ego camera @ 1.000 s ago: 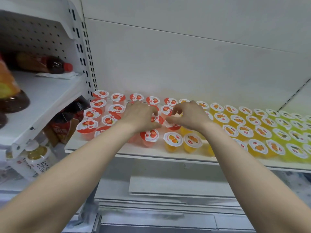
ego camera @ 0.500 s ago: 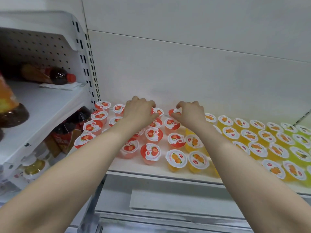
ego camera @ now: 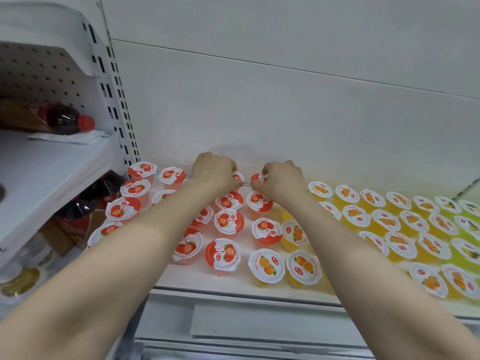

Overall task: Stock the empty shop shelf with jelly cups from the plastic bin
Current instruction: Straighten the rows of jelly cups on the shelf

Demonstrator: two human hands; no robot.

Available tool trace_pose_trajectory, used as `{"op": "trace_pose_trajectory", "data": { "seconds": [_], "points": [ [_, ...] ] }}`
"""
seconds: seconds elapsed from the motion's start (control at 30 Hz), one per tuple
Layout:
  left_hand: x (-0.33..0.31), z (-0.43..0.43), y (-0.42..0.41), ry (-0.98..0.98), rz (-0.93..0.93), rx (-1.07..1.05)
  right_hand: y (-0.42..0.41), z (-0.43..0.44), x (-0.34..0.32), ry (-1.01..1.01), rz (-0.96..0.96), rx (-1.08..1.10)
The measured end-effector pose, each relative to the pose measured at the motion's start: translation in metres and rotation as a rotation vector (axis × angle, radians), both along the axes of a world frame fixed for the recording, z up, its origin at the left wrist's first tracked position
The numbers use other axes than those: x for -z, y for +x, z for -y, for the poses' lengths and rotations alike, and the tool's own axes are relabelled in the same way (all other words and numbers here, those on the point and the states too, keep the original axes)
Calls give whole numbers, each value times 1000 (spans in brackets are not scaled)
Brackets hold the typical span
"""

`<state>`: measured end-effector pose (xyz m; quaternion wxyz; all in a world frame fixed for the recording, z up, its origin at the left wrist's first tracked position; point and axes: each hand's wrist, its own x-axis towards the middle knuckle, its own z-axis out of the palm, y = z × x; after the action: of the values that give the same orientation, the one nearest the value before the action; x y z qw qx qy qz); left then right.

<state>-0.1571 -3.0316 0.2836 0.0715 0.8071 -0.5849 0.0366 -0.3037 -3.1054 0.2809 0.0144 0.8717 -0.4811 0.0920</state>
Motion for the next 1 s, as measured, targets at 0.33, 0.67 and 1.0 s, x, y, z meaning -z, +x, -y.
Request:
{"op": "trace_pose_trajectory", "data": {
  "seconds": [0.33,0.67,1.0],
  "points": [
    [1,-22,11,-98,-38,70,-21,-14,2,-39,147,-37],
    [-3,-57,1,37,-14,120,-27,-47,1,-13,-27,-29],
    [-2,-85,25,-72,-44,9,-22,-50,-6,-40,47,-58]
  ]
}}
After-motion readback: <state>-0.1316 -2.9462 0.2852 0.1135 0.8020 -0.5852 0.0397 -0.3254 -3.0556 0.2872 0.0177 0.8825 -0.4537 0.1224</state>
